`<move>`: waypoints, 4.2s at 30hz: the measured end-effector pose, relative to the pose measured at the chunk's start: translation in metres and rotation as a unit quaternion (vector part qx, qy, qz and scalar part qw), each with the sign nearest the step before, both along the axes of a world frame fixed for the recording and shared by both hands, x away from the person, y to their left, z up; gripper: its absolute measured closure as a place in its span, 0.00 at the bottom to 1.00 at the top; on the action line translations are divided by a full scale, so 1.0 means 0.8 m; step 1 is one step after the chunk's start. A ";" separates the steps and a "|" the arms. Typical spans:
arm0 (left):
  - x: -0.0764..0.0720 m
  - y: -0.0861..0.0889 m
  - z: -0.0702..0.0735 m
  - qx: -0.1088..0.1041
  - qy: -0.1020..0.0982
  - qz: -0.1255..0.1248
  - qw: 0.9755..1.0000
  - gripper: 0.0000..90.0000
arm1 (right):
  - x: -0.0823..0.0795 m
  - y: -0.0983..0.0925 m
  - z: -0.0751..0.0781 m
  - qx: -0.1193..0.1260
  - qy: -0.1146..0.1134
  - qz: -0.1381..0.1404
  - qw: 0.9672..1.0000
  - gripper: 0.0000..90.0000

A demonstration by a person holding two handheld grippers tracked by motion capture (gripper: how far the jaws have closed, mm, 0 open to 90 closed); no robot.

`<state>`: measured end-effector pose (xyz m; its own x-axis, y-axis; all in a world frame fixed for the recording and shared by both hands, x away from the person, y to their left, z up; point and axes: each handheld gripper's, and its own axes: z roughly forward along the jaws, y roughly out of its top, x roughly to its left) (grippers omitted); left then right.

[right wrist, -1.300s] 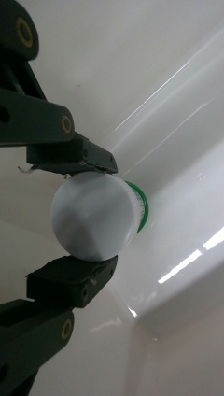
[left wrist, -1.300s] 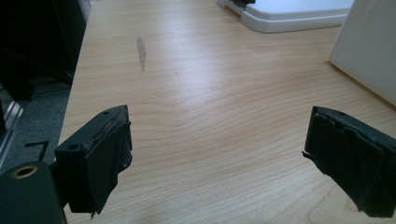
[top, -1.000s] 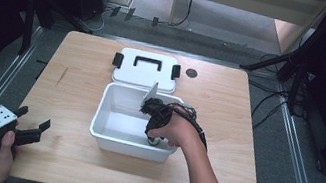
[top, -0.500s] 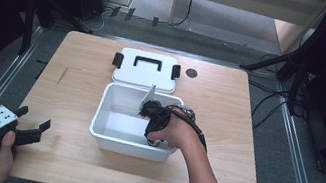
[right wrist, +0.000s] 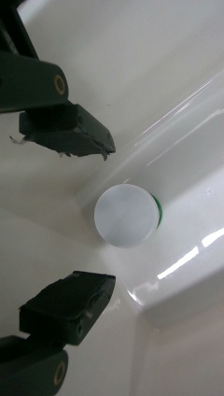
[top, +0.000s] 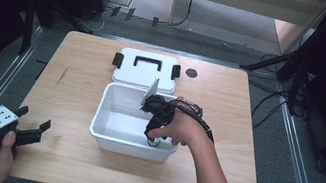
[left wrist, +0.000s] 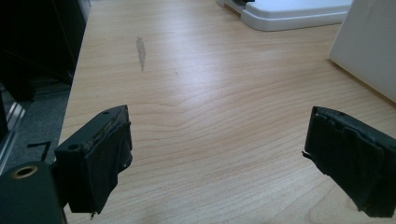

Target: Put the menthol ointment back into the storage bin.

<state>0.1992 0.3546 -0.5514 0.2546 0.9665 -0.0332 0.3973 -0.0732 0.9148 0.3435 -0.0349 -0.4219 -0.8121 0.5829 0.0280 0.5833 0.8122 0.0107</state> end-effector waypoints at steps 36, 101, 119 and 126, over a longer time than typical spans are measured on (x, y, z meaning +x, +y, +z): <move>0.000 0.000 0.000 -0.001 0.000 -0.001 1.000 0.09 | -0.006 -0.037 0.099 -0.003 -0.032 -0.046 0.998 0.16; 0.000 -0.001 0.000 0.006 0.000 0.001 1.000 0.09 | -0.045 -0.322 -0.036 0.122 -0.147 -0.227 0.955 0.24; -0.001 -0.002 0.000 0.008 -0.001 0.002 1.000 0.09 | -0.102 -0.360 -0.098 0.196 -0.280 -0.251 0.905 0.18; -0.001 -0.001 0.000 0.005 -0.002 0.003 1.000 0.09 | -0.124 -0.375 -0.120 0.220 -0.320 -0.275 0.879 0.16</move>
